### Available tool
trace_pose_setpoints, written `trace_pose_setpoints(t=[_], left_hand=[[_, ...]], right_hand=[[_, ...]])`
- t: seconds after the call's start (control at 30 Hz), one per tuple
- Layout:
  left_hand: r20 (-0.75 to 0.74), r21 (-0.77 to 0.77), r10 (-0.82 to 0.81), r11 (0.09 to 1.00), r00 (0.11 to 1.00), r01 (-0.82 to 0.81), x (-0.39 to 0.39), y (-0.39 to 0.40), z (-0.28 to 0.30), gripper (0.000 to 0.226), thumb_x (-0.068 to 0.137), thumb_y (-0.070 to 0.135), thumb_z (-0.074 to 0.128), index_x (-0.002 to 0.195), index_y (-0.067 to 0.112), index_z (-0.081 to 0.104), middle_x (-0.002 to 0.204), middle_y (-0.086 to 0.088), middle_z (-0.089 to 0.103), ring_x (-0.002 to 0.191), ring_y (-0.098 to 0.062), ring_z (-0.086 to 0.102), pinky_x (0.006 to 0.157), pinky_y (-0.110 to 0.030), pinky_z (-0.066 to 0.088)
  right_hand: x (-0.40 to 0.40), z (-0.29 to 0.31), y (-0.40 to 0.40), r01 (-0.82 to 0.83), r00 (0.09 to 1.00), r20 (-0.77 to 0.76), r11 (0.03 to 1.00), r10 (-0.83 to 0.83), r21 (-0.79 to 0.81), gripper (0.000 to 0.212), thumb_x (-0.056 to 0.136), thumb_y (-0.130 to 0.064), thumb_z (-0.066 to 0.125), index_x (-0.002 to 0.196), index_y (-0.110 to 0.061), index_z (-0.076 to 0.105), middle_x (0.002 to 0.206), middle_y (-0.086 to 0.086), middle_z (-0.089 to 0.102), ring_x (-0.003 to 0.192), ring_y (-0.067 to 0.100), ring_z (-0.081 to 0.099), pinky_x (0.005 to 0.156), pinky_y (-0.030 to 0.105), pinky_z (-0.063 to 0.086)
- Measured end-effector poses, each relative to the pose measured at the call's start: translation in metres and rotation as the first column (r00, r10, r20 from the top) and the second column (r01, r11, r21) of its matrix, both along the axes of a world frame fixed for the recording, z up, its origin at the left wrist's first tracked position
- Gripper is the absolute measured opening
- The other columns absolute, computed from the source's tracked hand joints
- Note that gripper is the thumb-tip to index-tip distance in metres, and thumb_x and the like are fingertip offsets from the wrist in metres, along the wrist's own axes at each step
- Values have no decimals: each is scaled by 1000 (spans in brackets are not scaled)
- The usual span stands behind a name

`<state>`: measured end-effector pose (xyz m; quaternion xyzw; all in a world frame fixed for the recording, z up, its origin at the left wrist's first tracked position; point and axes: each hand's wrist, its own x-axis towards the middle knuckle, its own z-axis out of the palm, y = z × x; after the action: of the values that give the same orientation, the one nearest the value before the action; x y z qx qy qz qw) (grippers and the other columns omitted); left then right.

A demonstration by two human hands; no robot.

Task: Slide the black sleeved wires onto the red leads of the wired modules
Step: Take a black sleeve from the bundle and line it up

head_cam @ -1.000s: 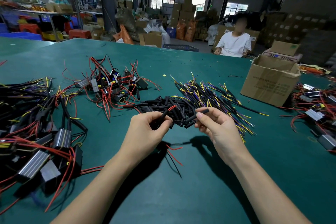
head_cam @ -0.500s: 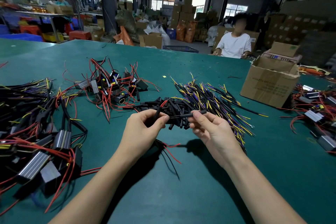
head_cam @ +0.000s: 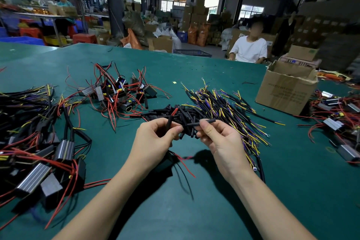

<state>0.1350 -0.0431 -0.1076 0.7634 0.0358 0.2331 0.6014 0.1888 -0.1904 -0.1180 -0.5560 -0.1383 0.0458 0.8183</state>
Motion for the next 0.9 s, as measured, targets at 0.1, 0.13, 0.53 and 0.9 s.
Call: trace_pose_setpoints(t=[0.1,0.13,0.53,0.9], left_hand=[[24,26,-21,999,999,20,-1,-6,-1,9,79,6,74,77,10,66,60,1,66,49,-5,54,52,-15,44],[35,17,-14,1000,999,14,-1,-6,-2,14,76,6,76,80,9,63,62,-4,67,50,-8,56,53,-18,46],[-29,167,-54,984,998,58,1,2,-8,8,79,17,76,79,18,68,68,6,67,63,-3,56,66,-22,45],[60,235,-9,972,998,-5,-1,-6,-12,34,75,23,79,73,8,48,70,-13,57,60,-13,41,61,-30,38]], right_hand=[[-2,-1,2,-90,995,-42,996,90,9,18,71,-20,69,82,-6,66,69,1,67,61,10,59,60,16,47],[-3,-1,2,-101,994,-38,995,101,-15,18,70,-21,70,82,-7,67,70,2,67,62,10,59,62,17,48],[2,-1,-3,95,993,93,979,-79,-180,5,87,-6,65,85,-7,69,65,-1,66,62,8,58,61,16,45],[-7,3,-3,-64,990,91,927,105,-369,7,85,-10,68,84,-13,73,59,-6,64,54,0,54,55,12,42]])
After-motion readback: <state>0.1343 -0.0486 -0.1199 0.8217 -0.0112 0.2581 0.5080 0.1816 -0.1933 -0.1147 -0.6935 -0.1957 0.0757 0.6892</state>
